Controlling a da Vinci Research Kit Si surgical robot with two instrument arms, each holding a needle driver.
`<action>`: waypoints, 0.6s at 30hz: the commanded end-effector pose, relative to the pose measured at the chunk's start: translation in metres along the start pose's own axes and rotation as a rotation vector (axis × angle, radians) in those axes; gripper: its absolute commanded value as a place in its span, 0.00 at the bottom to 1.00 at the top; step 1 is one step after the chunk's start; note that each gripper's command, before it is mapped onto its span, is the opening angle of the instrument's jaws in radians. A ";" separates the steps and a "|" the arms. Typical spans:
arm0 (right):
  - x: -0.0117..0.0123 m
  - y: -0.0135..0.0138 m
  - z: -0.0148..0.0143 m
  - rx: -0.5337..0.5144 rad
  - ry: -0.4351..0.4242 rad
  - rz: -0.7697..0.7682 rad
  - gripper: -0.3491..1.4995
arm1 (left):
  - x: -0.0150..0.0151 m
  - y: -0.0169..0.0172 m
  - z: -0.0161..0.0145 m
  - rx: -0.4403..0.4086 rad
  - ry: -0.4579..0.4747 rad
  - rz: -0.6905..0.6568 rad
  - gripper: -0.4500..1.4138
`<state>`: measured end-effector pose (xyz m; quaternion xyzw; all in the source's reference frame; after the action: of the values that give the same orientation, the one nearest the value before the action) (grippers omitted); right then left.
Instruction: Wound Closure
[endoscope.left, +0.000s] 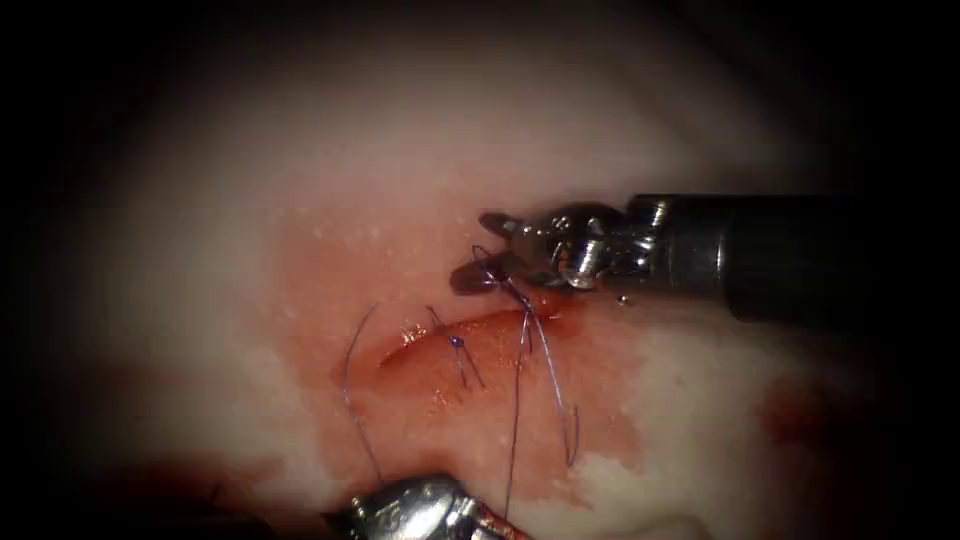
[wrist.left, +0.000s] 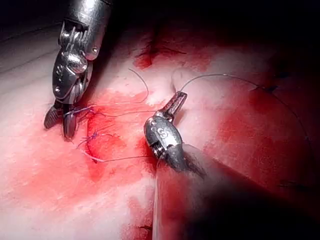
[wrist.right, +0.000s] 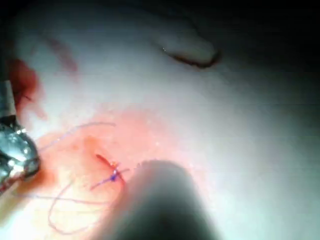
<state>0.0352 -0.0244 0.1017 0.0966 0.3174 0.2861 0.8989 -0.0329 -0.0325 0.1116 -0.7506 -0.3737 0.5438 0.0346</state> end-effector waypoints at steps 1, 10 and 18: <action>0.0015 0.0001 0.0013 -0.009 0.026 -0.029 0.95 | -0.0008 -0.0002 0.0004 -0.001 0.000 -0.001 0.00; 0.0086 0.0048 0.0036 -0.089 0.140 -0.034 0.95 | -0.0009 -0.0002 0.0002 0.019 0.000 0.002 0.00; 0.0108 0.0118 0.0003 -0.089 0.210 -0.034 0.95 | -0.0009 -0.0002 0.0003 -0.003 -0.001 -0.001 0.00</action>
<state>0.0362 -0.0094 0.1003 0.0228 0.3976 0.2941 0.8689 -0.0328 -0.0326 0.1117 -0.7507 -0.3735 0.5439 0.0338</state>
